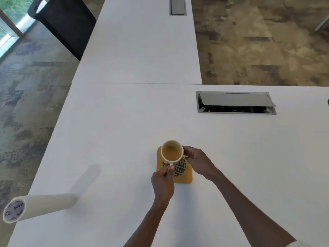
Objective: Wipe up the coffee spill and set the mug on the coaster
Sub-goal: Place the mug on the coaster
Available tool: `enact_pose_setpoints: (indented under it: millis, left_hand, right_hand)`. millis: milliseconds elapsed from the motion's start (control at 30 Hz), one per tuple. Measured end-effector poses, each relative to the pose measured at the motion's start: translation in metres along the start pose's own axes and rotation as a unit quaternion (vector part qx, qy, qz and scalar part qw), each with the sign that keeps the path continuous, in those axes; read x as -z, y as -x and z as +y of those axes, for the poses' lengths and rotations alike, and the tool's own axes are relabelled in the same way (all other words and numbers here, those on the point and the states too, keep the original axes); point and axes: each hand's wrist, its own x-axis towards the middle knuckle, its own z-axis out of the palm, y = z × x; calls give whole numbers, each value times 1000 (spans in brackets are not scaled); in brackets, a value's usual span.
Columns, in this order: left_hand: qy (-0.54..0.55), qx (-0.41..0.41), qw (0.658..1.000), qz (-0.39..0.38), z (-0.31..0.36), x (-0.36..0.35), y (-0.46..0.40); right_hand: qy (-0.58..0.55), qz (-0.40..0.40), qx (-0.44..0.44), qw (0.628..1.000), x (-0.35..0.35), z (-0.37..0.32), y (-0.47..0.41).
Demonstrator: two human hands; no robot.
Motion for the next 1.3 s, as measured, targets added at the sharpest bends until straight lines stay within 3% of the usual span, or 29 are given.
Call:
enact_pose_setpoints:
  millis: [1100,1200,1300]
  left_hand:
    - [-77,24,996,-37,-15,1,11]
    - [-80,42,995,-40,-13,8,8]
    - [-101,37,994,3,-11,23,3]
  right_hand:
    - [27,-5,-9,1000,-4,13,20]
    - [49,8,-15,999,-4,12,18]
    - [114,43,-22,992,-5,13,15]
